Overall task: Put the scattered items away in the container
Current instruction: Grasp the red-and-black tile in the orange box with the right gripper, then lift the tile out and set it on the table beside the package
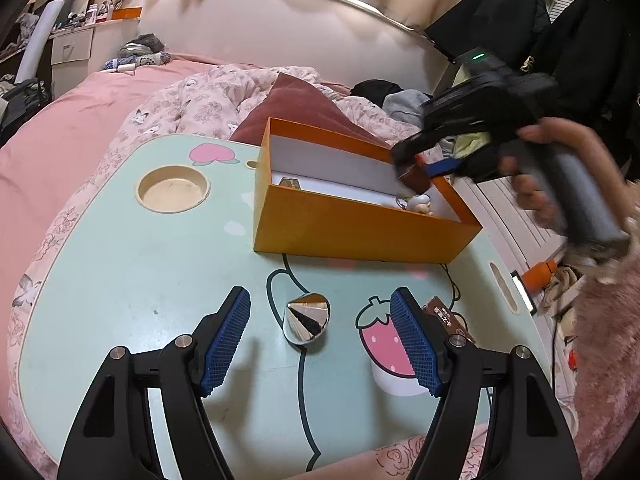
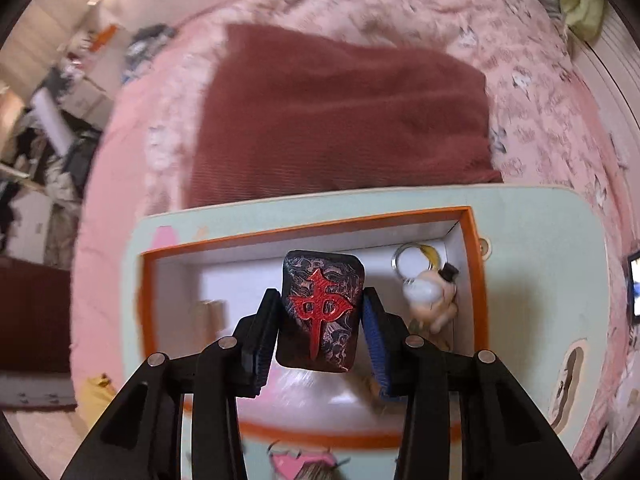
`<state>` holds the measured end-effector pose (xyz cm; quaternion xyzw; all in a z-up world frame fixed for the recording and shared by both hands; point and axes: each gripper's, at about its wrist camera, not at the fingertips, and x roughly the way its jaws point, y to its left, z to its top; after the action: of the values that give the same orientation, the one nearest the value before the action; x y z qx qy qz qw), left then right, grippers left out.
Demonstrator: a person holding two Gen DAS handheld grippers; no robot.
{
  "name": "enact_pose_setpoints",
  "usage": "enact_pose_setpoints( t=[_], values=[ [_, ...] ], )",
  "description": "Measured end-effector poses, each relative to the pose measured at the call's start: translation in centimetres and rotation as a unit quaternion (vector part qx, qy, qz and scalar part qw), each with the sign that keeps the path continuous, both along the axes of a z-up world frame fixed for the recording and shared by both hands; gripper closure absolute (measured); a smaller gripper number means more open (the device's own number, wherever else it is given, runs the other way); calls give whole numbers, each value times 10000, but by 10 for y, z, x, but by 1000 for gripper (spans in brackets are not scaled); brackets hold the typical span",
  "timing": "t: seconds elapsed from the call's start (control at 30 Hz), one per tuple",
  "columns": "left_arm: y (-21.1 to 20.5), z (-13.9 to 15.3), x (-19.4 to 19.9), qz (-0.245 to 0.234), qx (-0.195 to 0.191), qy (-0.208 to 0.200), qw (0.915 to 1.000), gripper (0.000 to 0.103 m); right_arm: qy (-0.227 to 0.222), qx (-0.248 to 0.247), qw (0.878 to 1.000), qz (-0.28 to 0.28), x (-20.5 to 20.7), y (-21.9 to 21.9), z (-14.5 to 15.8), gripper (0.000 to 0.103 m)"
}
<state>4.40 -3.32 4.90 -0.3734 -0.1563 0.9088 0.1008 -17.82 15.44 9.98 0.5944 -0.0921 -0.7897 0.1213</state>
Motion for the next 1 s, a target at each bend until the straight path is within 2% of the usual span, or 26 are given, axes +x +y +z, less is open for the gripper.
enact_pose_setpoints(
  t=[0.13, 0.23, 0.3, 0.4, 0.53, 0.63, 0.7, 0.8, 0.87, 0.93, 1.0],
  values=[
    [0, -1, -1, 11, -17, -38, 10000, 30, 527, -181, 9973, 468, 52, 5, 35, 64],
    [-2, -3, -3, 40, 3, -103, 9999, 30, 702, -317, 9940, 771, 98, 15, 35, 64],
    [-3, -3, -4, 51, 19, -115, 9999, 30, 751, -113, 9930, 906, 123, 22, 20, 64],
    [-2, -4, -5, 74, 14, -139, 9999, 30, 578, 338, 9939, 878, 147, 34, -16, 64],
    [3, -6, -8, 52, -94, -219, 9997, 30, 302, 332, 9953, 858, 152, 42, -54, 64],
    [5, -5, -7, 20, -166, -213, 9996, 30, 273, 410, 9954, 816, 150, 41, -63, 63],
    [6, -3, -6, 14, -179, -198, 9996, 30, 372, 413, 9954, 784, 151, 41, -58, 63],
    [7, 0, -6, -18, -207, -195, 9996, 30, 647, 141, 9960, 597, 156, 51, -40, 62],
    [8, 4, -9, -62, -222, -201, 9995, 30, 946, -78, 9948, 366, 163, 63, -22, 58],
    [11, 13, -15, -136, -228, -259, 9993, 30, 1397, -151, 9901, 24, 170, 78, -4, 49],
    [16, 24, -25, -299, -175, -382, 9987, 30, 1708, -83, 9850, -223, 176, 88, 4, 48]
  ],
)
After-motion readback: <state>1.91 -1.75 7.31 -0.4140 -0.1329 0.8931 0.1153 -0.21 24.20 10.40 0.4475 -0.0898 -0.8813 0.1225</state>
